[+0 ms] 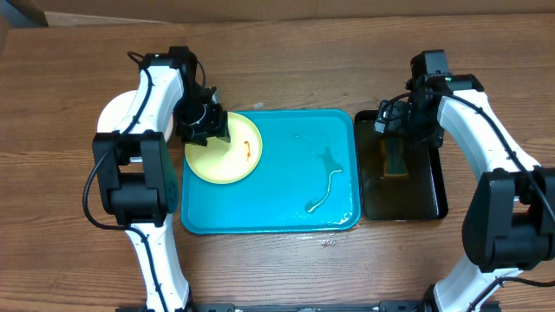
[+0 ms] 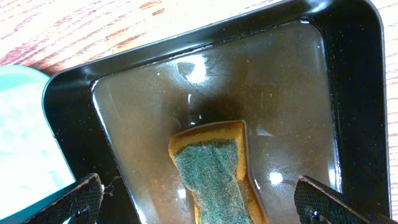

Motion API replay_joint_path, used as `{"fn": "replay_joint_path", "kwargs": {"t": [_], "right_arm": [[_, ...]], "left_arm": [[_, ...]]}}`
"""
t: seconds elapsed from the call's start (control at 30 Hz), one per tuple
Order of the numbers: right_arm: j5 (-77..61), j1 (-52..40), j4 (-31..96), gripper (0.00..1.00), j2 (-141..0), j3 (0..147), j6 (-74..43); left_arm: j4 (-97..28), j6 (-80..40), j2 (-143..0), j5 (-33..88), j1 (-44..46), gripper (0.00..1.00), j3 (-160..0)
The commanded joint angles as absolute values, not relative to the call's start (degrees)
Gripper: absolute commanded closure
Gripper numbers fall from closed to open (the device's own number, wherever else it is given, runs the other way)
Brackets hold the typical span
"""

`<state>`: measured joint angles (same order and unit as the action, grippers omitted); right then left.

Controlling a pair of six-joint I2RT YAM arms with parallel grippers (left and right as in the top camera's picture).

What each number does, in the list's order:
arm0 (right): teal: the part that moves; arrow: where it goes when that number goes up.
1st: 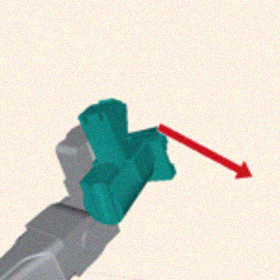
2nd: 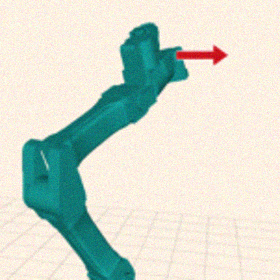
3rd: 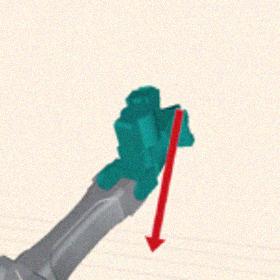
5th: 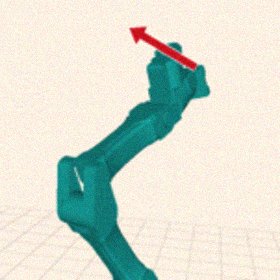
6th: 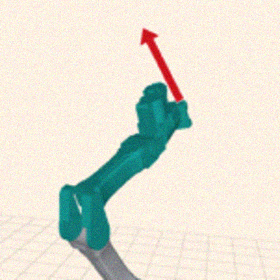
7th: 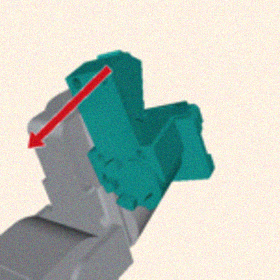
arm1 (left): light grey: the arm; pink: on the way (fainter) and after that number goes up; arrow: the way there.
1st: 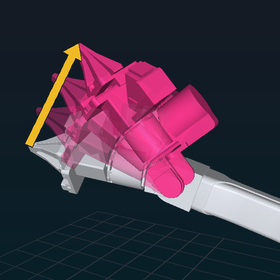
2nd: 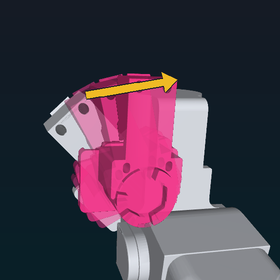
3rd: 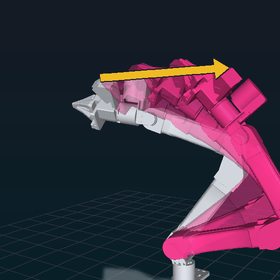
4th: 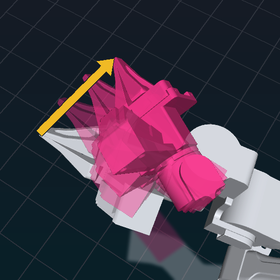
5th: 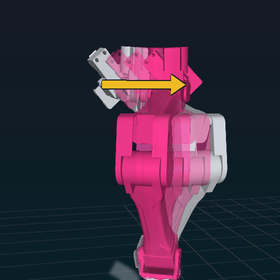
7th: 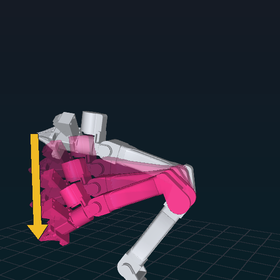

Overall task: Clean dirty plates on tray and stack at the side
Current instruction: 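Pull the yellow plate right onto the blue tray with the left gripper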

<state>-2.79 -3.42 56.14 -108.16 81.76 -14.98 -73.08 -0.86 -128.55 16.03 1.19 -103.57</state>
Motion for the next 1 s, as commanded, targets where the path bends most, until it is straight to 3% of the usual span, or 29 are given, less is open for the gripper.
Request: {"fn": "replay_joint_path", "kwargs": {"t": [0.0,0.03,0.07,0.47,0.67,0.97], "right_arm": [[-3.1,-3.4,55.9,0.00,-106.9,82.9,-15.0],[-3.1,-3.4,55.9,0.00,-106.9,82.9,-15.0],[-3.1,-3.4,55.9,0.00,-106.9,82.9,-15.0],[-3.1,-3.4,55.9,0.00,-106.9,82.9,-15.0],[-3.1,-3.4,55.9,0.00,-106.9,82.9,-15.0],[-3.1,-3.4,55.9,0.00,-106.9,82.9,-15.0]], "left_arm": [[-73.6,0.6,-128.1,18.0,3.4,0.70,-103.2],[-73.5,0.3,-128.1,17.8,4.1,0.88,-103.2],[-73.4,-0.7,-128.1,17.5,4.8,0.96,-103.2],[-69.7,-9.5,-128.1,16.9,15.0,0.95,-103.2],[-69.6,-15.9,-128.1,5.5,19.3,0.96,-103.2],[-71.3,-15.2,-128.1,4.3,17.9,0.96,-105.0]]}}
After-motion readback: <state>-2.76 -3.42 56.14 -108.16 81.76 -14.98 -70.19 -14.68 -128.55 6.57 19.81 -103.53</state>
